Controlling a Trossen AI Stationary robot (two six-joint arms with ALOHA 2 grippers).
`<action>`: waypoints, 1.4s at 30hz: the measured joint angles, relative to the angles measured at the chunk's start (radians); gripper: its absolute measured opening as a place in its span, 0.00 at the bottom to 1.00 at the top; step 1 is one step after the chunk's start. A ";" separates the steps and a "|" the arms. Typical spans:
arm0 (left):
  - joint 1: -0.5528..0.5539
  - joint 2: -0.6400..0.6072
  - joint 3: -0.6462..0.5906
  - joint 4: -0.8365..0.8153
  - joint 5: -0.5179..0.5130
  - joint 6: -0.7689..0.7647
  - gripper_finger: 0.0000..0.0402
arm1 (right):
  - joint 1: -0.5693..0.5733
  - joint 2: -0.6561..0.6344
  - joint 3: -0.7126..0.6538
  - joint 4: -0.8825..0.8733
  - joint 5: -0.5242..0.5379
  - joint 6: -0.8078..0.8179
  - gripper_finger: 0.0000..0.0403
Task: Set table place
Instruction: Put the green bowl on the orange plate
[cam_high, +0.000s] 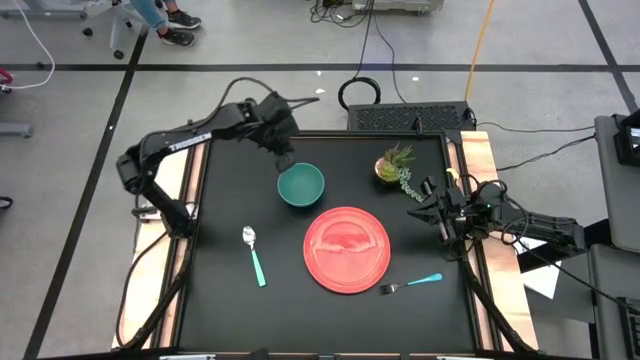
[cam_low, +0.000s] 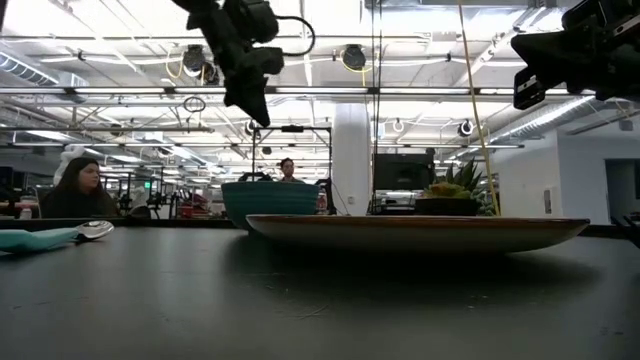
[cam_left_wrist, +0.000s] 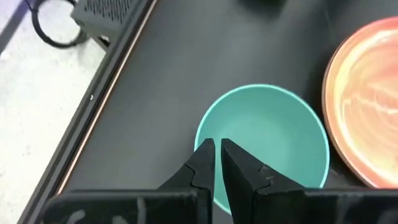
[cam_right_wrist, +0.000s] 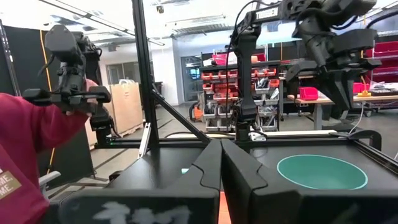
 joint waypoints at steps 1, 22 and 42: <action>0.000 0.018 0.023 -0.028 0.000 0.007 0.08 | 0.000 0.000 0.000 0.000 0.000 0.000 0.00; -0.098 0.181 0.076 -0.163 -0.073 0.067 0.02 | 0.000 0.000 0.000 -0.012 0.000 0.000 0.00; -0.107 0.181 0.076 -0.188 -0.080 0.076 0.02 | 0.000 0.000 0.000 -0.013 0.000 0.000 0.00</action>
